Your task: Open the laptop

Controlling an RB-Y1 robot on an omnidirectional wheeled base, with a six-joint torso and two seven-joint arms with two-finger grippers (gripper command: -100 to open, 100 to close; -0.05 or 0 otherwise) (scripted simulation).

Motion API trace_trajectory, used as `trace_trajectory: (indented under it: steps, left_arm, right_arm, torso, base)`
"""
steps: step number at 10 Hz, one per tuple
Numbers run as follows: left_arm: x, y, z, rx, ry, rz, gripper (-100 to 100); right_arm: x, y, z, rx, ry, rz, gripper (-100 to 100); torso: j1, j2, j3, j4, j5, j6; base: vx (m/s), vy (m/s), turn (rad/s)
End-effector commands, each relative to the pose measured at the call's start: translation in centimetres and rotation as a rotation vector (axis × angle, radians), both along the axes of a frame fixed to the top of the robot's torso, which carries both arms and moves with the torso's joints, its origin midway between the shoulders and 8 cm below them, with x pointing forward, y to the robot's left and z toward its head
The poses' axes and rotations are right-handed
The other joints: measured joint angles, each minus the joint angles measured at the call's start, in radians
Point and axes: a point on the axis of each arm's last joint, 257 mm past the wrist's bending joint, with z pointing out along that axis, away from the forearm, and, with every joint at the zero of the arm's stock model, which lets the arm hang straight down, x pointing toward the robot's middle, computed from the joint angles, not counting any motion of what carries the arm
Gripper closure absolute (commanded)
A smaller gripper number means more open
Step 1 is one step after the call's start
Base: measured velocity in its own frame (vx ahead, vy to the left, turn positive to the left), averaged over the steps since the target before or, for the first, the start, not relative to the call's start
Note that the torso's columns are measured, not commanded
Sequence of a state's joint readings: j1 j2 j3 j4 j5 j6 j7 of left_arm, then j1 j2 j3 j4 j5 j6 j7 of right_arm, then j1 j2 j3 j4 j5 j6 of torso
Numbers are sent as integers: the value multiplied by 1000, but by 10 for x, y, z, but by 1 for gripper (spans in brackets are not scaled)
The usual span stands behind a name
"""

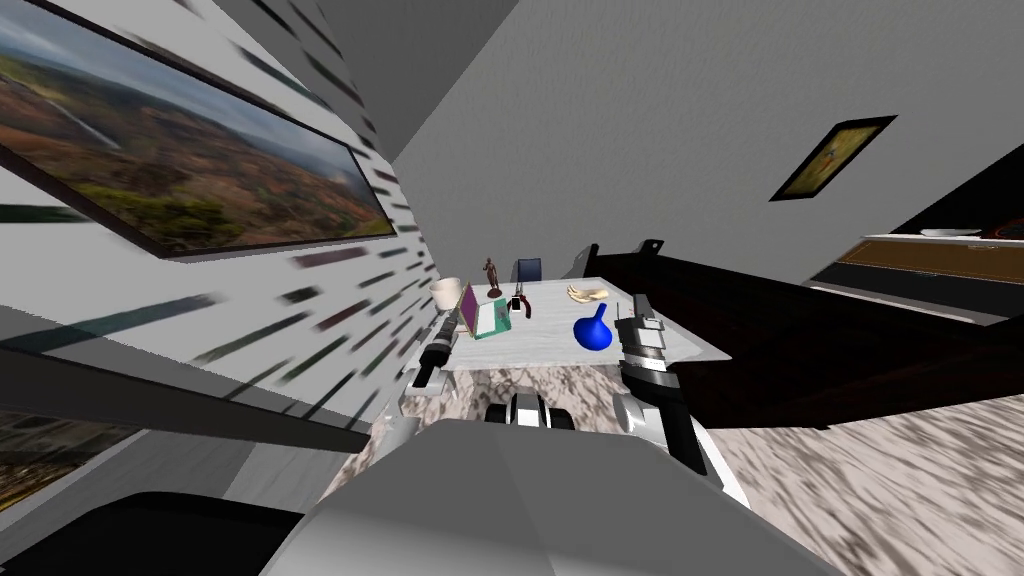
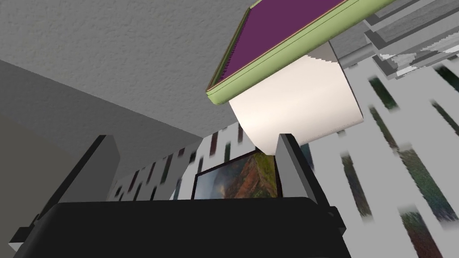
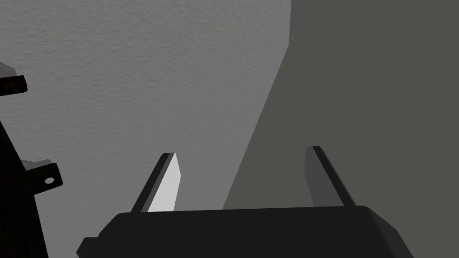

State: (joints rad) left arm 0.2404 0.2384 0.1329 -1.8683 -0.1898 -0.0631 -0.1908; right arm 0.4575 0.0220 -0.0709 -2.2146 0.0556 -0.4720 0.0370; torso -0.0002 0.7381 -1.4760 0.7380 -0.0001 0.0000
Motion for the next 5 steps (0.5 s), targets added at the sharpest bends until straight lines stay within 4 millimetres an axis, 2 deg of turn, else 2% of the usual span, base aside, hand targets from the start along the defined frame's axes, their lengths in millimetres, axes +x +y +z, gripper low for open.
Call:
trace_trajectory:
  steps: [1, 4, 5]
  left_arm:
    - [7, 20, -17, 43, 72, 40, -100]
    - [12, 39, -26, 94, 126, 71, -100]
    - [11, 34, -25, 82, 114, 64, -100]
  right_arm:
    - [0, 0, 0, 0, 0, 0, 0]
    - [0, 0, 0, 0, 0, 0, 0]
    - [0, 0, 0, 0, 0, 0, 0]
  torso:
    - [0, 0, 0, 0, 0, 0]
    - [0, 0, 0, 0, 0, 0]
    - [0, 0, 0, 0, 0, 0]
  base:
    - [30, 23, -140]
    - [22, 22, -99]
    - [9, 10, -14]
